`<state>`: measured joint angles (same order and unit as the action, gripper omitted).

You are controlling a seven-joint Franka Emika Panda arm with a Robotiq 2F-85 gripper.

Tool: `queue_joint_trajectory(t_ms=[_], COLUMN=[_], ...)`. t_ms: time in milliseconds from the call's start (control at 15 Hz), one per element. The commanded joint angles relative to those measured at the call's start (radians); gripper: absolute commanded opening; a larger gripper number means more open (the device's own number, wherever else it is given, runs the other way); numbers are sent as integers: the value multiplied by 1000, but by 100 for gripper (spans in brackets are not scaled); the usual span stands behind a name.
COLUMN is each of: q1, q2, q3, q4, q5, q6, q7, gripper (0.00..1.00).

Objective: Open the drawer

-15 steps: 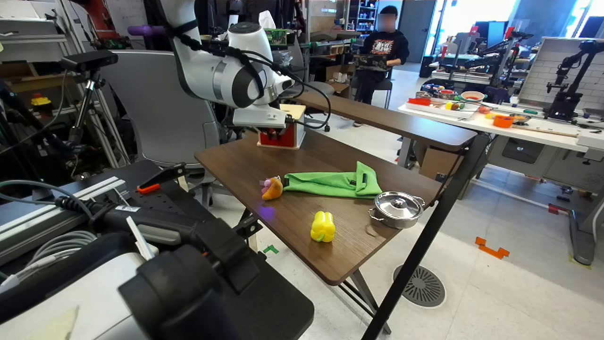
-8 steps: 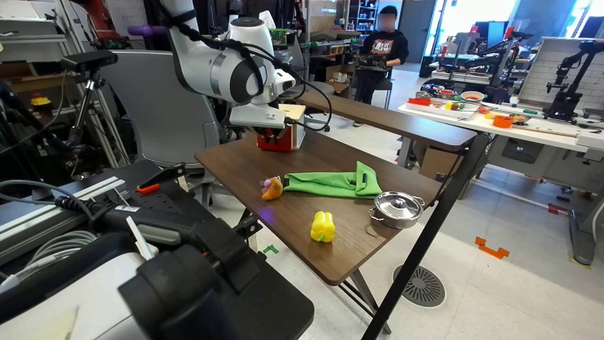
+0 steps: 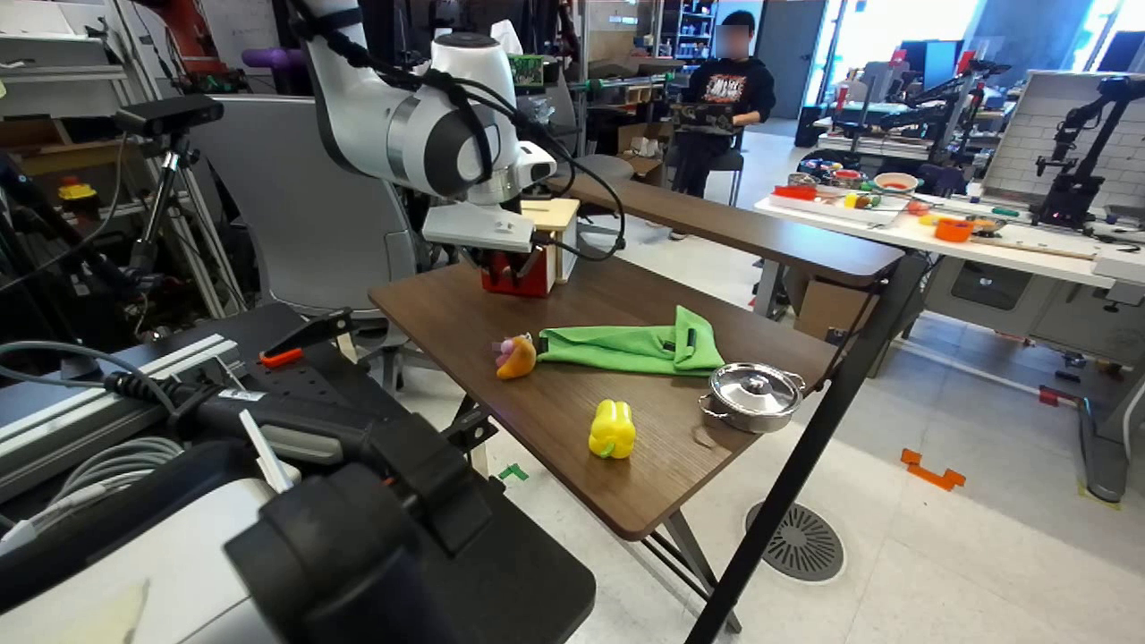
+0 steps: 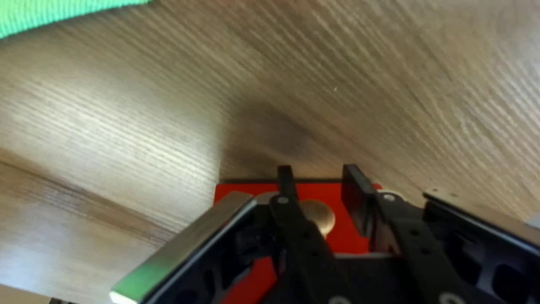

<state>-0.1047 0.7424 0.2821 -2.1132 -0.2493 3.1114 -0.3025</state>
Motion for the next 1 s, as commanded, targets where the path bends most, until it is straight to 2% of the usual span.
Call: queue_joint_trajectory(t_ms=[0, 267, 333, 600, 733, 933], q1=[-39, -58, -57, -45, 13, 97], q2=[-5, 4, 6, -42, -114, -205], q3=[35, 49, 48, 37, -13, -80], q4=[-32, -33, -29, -49, -72, -107], q5=[16, 32, 35, 37, 23, -26], q6=[-78, -137, -149, -180, -187, -137], q7=[-30, -54, -58, -59, -23, -17], gripper=[66, 96, 99, 100, 100, 100])
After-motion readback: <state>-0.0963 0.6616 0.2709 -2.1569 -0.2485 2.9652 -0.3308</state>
